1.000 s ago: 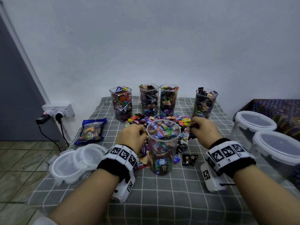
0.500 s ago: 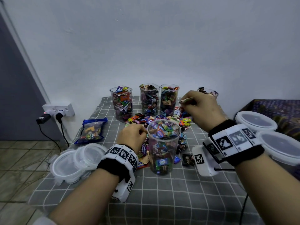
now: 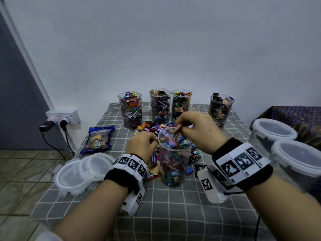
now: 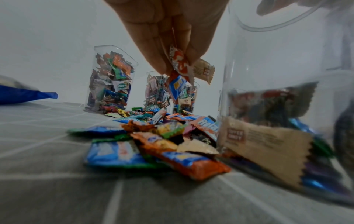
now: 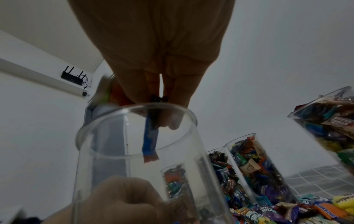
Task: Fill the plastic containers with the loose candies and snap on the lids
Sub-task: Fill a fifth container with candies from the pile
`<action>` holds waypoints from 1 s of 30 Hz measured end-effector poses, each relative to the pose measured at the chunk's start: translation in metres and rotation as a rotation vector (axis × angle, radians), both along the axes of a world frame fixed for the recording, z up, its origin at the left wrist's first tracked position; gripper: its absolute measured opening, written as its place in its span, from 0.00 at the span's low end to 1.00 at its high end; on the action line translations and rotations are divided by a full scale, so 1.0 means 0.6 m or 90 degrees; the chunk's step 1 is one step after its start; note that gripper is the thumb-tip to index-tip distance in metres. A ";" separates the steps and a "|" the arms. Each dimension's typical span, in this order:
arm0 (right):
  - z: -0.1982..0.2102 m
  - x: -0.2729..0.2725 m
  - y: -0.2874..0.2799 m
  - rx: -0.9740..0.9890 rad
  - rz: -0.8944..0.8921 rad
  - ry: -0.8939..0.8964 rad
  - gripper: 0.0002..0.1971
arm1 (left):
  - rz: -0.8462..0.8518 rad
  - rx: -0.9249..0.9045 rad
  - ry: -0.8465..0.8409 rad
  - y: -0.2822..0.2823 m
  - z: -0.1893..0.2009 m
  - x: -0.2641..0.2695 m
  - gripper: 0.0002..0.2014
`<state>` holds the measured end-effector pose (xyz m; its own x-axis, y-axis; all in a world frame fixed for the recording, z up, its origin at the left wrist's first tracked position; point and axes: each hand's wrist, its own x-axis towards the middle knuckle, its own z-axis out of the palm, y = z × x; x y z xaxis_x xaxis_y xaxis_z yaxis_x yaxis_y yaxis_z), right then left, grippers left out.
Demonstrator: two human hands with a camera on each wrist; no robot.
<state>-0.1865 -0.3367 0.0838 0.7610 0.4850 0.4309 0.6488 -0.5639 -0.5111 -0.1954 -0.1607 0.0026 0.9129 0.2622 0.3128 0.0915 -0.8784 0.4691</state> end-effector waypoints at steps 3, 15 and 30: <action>0.000 -0.003 0.000 -0.012 0.003 0.011 0.06 | 0.002 -0.010 -0.002 0.000 0.001 -0.001 0.09; -0.063 -0.018 -0.013 0.128 0.028 0.278 0.53 | 0.016 -0.039 -0.013 -0.001 0.004 -0.007 0.07; -0.109 -0.011 -0.014 0.242 0.040 0.347 0.50 | 0.008 -0.124 -0.121 0.030 0.034 -0.027 0.04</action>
<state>-0.1928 -0.3452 0.0185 0.8933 0.4260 0.1432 0.2677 -0.2483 -0.9310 -0.2115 -0.1429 0.0228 0.8387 0.3449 0.4214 -0.0043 -0.7696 0.6385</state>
